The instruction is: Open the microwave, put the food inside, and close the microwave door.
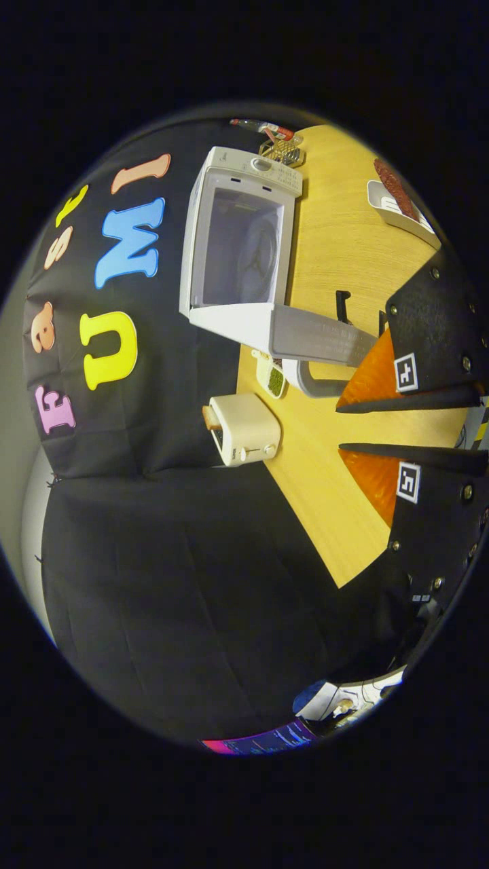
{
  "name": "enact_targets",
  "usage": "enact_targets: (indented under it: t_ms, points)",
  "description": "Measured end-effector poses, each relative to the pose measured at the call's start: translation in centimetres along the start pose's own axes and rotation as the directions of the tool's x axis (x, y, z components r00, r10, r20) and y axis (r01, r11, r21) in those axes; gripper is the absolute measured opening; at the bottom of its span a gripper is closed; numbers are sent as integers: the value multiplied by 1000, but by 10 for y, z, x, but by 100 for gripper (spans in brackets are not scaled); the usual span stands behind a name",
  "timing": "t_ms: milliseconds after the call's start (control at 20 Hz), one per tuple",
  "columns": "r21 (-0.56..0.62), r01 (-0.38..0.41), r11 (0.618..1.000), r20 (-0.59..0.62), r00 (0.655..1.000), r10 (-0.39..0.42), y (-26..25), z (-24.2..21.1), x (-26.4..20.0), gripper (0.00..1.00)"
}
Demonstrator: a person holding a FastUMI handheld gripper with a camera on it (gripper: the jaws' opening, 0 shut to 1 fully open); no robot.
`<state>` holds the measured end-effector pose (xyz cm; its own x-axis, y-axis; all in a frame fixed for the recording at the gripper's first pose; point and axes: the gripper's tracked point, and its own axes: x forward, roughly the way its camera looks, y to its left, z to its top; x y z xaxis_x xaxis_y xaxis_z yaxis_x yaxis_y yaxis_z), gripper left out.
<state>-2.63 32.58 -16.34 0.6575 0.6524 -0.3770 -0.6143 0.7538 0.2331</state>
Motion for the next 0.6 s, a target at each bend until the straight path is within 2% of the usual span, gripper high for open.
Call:
enact_targets:
  t_ms: [50,100,200,400,600]
  points:
    - [1,-18,1000,31,999,18,2,9,-11,34]
    - [2,-20,1000,52,998,20,1,16,-19,49]
    - [-7,29,1000,98,995,-28,-16,28,-36,99]
    - [48,131,990,150,979,-137,-67,44,-66,97]
    - [83,243,967,133,959,-252,-126,37,-90,97]
